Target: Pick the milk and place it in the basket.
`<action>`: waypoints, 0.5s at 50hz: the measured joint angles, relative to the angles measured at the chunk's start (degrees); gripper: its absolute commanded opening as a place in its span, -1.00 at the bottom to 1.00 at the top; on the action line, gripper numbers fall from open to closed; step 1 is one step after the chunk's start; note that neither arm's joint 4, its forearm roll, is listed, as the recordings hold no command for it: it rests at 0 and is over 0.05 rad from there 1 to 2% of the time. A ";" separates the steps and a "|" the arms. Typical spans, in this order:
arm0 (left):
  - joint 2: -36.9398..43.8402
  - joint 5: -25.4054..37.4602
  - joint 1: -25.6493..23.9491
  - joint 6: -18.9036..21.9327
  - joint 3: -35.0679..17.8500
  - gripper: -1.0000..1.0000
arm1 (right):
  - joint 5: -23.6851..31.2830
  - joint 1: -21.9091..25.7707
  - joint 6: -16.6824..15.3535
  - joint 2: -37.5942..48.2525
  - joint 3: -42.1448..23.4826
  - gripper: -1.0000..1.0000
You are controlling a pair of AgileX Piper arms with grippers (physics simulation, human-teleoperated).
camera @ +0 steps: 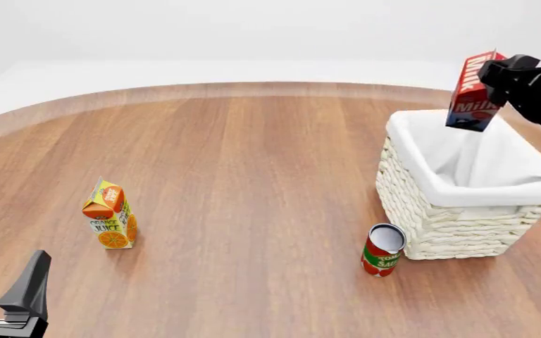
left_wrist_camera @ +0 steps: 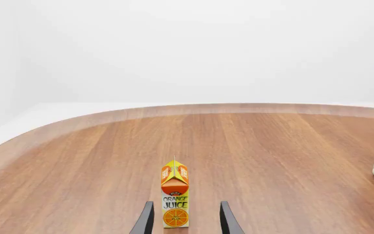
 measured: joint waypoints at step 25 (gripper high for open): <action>0.00 0.00 0.00 0.00 0.00 1.00 | -3.47 -4.02 -0.87 3.51 2.88 -1.00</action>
